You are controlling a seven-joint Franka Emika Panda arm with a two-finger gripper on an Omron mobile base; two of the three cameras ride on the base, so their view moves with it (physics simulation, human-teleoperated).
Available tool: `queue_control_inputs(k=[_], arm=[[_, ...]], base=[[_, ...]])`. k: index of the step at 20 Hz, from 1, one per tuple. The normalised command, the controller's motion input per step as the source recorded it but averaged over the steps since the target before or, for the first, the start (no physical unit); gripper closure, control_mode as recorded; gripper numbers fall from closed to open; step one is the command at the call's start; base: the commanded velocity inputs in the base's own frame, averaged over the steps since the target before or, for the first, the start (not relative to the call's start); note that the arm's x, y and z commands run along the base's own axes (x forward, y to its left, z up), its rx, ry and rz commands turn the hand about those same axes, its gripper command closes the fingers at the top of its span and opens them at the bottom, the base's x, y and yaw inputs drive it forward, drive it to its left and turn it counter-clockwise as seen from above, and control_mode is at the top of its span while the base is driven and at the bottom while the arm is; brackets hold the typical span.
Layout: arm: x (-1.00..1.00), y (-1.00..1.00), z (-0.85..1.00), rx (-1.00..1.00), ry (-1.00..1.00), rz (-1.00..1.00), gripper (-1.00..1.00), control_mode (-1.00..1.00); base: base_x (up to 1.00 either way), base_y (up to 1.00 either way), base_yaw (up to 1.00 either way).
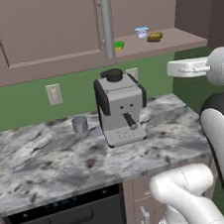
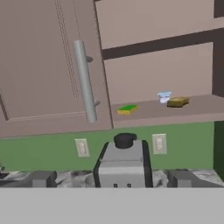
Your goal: Pick the sponge and sponge from the cabinet and place them on the counter.
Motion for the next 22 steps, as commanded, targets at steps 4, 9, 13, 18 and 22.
queue_control_inputs(k=[4, 9, 13, 18, 22], arm=[[0.0, 0.24, 0.0, 0.06, -0.07, 0.15, -1.0, -1.0], [0.0, 0.19, 0.0, 0.02, -0.15, 0.08, -1.0, -1.0], [0.0, 0.18, 0.02, 0.0, -0.19, 0.03, -1.0, -1.0], [0.0, 0.15, 0.08, 0.0, -0.17, 0.0, -1.0, -1.0], [0.0, 0.14, 0.14, 0.0, -0.13, 0.0, -1.0, -1.0]], base=[[0.0, 0.0, 0.0], [0.0, 0.0, 0.0], [0.0, 0.0, 0.0], [0.0, 0.0, 0.0], [0.0, 0.0, 0.0]])
